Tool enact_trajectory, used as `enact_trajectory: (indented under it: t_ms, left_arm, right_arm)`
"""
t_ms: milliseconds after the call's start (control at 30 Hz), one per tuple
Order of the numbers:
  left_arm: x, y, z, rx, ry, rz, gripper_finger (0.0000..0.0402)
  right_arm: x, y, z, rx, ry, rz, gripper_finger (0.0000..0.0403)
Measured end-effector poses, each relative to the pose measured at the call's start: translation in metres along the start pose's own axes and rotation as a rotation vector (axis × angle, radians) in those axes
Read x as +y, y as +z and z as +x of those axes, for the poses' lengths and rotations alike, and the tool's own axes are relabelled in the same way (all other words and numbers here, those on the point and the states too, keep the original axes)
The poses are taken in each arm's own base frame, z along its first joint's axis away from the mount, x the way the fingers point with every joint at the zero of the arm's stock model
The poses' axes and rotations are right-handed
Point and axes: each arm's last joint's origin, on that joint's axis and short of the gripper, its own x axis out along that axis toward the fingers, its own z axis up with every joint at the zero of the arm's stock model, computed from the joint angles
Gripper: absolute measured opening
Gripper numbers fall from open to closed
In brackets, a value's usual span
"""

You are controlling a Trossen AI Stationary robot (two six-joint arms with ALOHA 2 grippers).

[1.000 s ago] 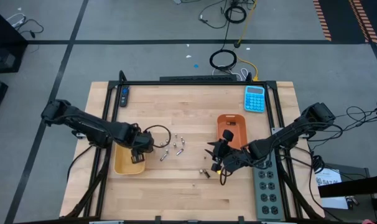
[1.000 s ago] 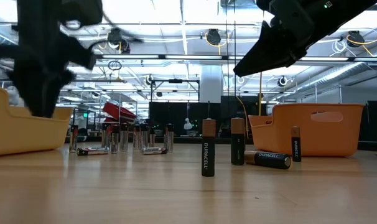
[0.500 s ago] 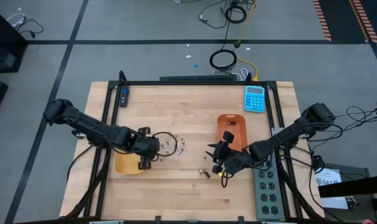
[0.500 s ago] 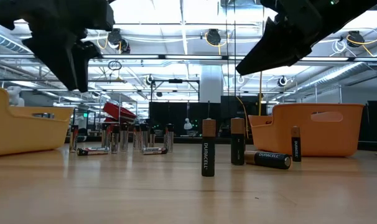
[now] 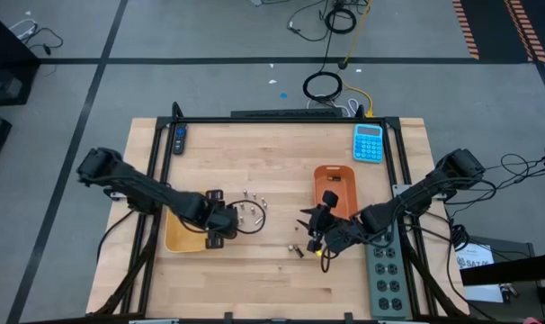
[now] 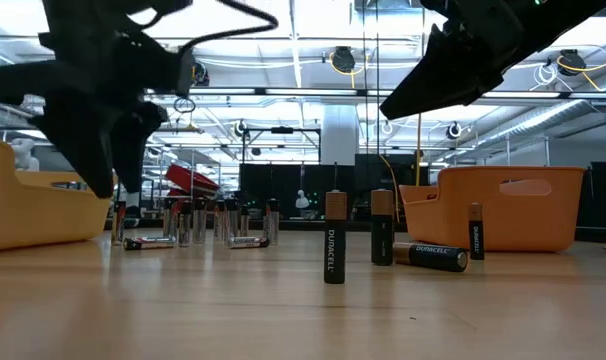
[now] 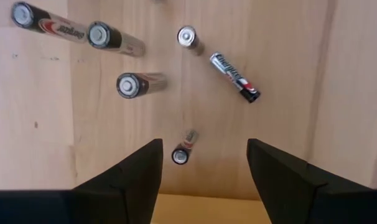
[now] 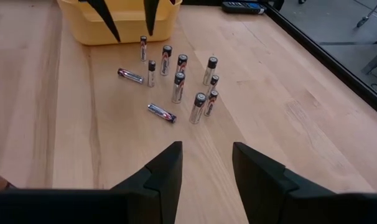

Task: Sort batteries
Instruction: Put the silver battery into the yellow bin

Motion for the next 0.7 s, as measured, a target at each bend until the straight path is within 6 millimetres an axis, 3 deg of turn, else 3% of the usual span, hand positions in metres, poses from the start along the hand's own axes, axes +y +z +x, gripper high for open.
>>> enact_trajectory:
  t_ms: [700]
  left_arm:
    - [0.016, -0.007, 0.027, 0.015, -0.028, -0.02, 0.0231]
  right_arm:
    - [0.001, 0.0, -0.001, -0.002, 0.002, -0.002, 0.0132]
